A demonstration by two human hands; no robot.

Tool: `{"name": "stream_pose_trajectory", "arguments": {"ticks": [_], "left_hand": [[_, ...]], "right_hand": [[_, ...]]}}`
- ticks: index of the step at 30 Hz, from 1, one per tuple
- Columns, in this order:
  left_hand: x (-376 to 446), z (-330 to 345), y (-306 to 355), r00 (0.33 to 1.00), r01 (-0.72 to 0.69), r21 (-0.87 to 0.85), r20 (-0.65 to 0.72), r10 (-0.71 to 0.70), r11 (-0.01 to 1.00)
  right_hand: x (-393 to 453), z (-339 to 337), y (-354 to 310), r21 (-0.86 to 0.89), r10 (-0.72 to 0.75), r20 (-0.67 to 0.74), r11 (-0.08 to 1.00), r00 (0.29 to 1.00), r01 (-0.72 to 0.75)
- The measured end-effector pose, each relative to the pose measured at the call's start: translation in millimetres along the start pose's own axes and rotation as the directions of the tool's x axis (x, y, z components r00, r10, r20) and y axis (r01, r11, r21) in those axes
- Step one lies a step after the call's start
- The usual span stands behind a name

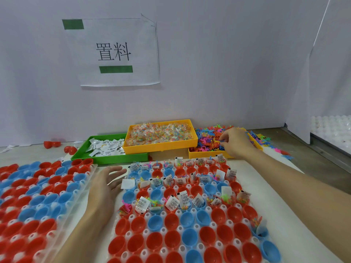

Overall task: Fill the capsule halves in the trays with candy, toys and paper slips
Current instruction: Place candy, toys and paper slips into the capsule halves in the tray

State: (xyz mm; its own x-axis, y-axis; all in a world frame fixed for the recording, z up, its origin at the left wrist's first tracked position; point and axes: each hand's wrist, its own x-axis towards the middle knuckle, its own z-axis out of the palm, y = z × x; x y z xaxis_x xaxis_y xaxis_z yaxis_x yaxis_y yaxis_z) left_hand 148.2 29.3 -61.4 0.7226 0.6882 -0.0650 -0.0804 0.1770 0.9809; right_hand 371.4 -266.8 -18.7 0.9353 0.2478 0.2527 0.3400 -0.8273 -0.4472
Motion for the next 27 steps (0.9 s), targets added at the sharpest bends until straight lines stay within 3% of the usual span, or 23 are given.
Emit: {"name": "stream_pose_trajectory", "arguments": {"ticks": [8, 11, 14, 22, 24, 27], "left_hand": [[0.7, -0.3, -0.4, 1.0, -0.011, 0.01, -0.004, 0.011, 1.0], [-0.1, 0.1, -0.2, 1.0, -0.013, 0.005, -0.005, 0.013, 1.0], [0.0, -0.5, -0.4, 1.0, -0.012, 0.011, 0.002, 0.012, 1.0], [-1.0, -0.4, -0.5, 1.0, -0.016, 0.021, 0.024, 0.015, 1.0], [-1.5, -0.7, 0.1, 1.0, -0.015, 0.019, 0.023, 0.015, 1.0], [-1.5, -1.3, 0.5, 1.0, -0.014, 0.028, 0.023, 0.014, 0.999]], "right_hand": [[-12.0, 3.0, 7.2, 0.106, 0.041, -0.205, 0.994, 0.978, -0.019], [-31.4, -3.0, 12.1, 0.225, 0.089, -0.289, 0.974, 0.953, -0.023], [-58.7, -12.0, 14.7, 0.391, 0.101, -0.288, 0.92, 0.952, 0.02], [-119.5, -52.1, 8.2, 0.5, -0.145, -0.047, 0.853, 0.988, 0.149], [-125.8, -61.8, 0.5, 0.511, -0.231, 0.036, 0.84, 0.972, 0.181], [-134.5, -69.9, -9.8, 0.495, -0.355, 0.287, 0.85, 0.89, 0.179]]}}
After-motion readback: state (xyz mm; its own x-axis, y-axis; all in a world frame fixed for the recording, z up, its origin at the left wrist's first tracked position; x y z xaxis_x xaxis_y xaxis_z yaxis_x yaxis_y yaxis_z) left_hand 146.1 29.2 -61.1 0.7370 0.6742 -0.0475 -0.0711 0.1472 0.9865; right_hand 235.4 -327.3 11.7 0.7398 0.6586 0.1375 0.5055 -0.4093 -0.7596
